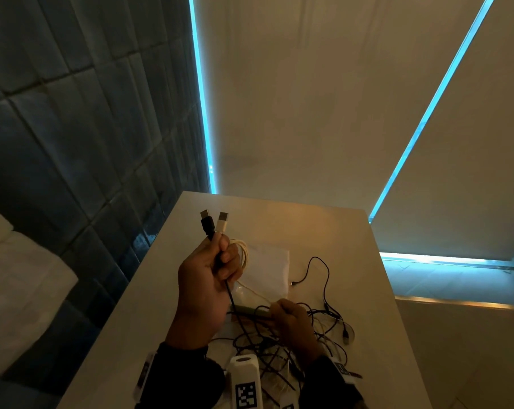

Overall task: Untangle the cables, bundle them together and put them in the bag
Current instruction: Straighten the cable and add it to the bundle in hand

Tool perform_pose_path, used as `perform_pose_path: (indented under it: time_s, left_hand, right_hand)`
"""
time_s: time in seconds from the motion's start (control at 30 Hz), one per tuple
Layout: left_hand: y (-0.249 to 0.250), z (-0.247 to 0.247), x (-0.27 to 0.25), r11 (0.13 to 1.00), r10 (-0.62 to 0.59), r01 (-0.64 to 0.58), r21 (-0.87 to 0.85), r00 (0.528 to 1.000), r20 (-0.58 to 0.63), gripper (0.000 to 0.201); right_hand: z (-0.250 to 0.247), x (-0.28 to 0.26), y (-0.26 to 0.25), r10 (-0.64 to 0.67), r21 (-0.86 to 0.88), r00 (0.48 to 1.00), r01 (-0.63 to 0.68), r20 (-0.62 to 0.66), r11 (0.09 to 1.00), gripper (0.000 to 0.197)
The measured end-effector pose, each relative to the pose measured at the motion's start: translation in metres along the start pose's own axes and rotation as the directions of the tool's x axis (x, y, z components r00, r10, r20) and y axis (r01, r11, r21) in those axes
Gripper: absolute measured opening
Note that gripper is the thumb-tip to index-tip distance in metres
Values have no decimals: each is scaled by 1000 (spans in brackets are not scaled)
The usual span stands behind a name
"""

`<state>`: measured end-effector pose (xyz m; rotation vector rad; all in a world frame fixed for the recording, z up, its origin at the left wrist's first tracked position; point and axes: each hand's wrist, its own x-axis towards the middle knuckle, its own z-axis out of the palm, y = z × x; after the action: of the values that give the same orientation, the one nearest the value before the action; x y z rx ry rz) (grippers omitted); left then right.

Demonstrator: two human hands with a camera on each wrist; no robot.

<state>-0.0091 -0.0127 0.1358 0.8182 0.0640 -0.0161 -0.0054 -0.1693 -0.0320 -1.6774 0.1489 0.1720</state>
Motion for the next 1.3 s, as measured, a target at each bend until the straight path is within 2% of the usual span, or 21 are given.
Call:
perform_pose_path:
  time_s: [0.07, 0.13, 0.27, 0.37, 0.43, 0.5, 0.57, 0.7, 0.97, 1.3]
  left_hand:
    - [1, 0, 2, 1000, -1, 2, 15, 1000, -17, 24]
    - [1, 1, 2, 999, -3, 5, 37, 999, -40, 29]
    - [-6, 4, 0, 995, -15, 24, 99, 996, -93, 31]
    - [-11, 4, 2, 987, -11, 32, 160, 991, -132, 32]
    - [-12, 6, 2, 981, -9, 37, 189, 989, -147, 33]
    - [-10, 6, 1, 989, -26, 44, 143, 991, -128, 32]
    - [-5, 6, 1, 999, -44, 47, 27, 995, -90, 32]
    - [0, 8, -1, 992, -1, 0, -128, 1000, -6, 29]
    - [-2, 7, -3, 998, 29, -27, -56, 999, 28, 37]
    - [-1, 4, -1, 998, 17, -15, -58, 999, 28, 29]
  right_hand:
    - [-2, -1, -21, 4, 53, 998, -1, -69, 999, 23]
    - [-4, -5, -49, -52, 134, 995, 63, -84, 989, 23]
    - [-2, -18, -107, -319, 202, 943, 333, -98, 921, 23]
    - [0, -32, -138, -472, 180, 882, 465, -4, 867, 22]
    - [1, -39, -146, -503, 153, 861, 488, 80, 859, 21]
    - [3, -42, -145, -492, 122, 858, 478, 148, 870, 23]
    - [2, -41, -139, -442, 101, 875, 431, 196, 897, 24]
    - [1, -37, -126, -338, 82, 906, 328, 254, 941, 25]
    - [3, -29, -92, -209, 135, 931, 175, 299, 975, 21]
    - [6, -4, -24, -173, 23, 969, 172, 175, 985, 26]
